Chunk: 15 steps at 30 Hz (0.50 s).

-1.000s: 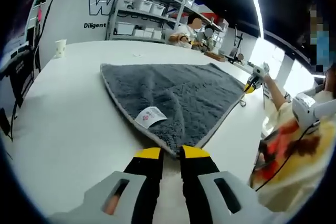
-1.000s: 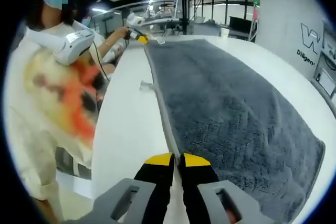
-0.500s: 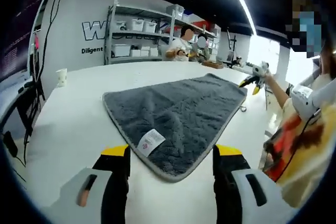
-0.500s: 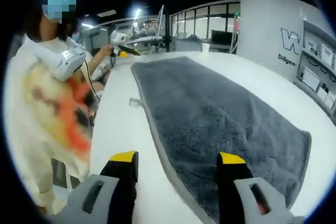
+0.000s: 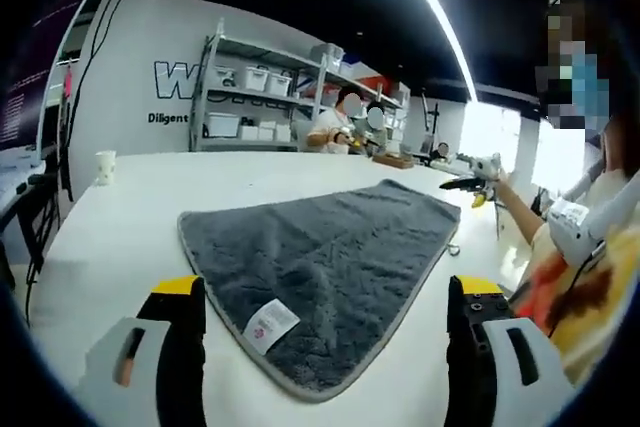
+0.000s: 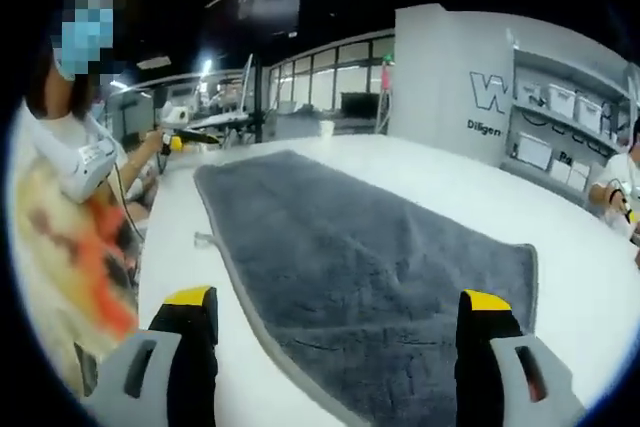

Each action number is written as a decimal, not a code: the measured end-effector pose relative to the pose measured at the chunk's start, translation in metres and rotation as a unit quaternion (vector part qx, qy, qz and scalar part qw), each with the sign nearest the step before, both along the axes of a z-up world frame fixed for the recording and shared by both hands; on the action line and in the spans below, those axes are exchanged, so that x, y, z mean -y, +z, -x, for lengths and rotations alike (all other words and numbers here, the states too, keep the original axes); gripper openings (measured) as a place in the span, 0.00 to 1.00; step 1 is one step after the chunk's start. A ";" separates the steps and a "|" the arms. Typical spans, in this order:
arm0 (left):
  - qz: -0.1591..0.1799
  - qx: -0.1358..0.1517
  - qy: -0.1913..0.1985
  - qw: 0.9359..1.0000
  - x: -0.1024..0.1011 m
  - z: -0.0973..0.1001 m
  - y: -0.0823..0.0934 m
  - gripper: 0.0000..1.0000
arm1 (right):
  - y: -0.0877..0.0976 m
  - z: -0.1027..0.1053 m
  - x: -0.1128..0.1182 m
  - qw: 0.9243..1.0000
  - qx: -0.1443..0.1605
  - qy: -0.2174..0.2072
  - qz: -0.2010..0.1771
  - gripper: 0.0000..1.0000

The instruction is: Open the folded towel by lifting each exposed corner and separating the folded layers until the towel lies flat within the target outline without major curled edges

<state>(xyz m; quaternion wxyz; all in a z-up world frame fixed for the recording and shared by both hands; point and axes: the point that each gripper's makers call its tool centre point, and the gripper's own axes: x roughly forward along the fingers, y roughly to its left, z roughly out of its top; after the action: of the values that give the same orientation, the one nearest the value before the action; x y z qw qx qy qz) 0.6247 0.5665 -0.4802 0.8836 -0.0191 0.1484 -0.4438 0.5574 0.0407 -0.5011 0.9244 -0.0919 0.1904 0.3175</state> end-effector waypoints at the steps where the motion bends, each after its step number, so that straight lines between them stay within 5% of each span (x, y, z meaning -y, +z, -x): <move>1: -0.003 0.000 -0.001 1.000 0.001 -0.001 -0.001 1.00 | 0.000 -0.001 0.006 1.000 0.002 -0.012 0.002 0.99; 6: -0.008 -0.007 -0.003 1.000 0.003 -0.004 -0.006 1.00 | -0.004 0.001 0.034 0.997 -0.007 -0.075 0.005 0.97; 9: -0.007 -0.010 -0.004 1.000 0.006 -0.006 -0.008 1.00 | -0.008 0.008 0.053 0.995 -0.015 -0.101 0.006 0.86; 15: -0.007 -0.008 -0.004 1.000 0.010 -0.006 -0.007 1.00 | -0.018 0.023 0.094 0.982 -0.042 -0.185 0.003 0.80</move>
<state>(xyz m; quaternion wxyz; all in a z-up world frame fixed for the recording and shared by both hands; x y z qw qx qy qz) 0.6309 0.5570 -0.4869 0.8809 -0.0157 0.1583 -0.4458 0.5343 -0.0528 -0.5187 0.9582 -0.0447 0.2433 0.1440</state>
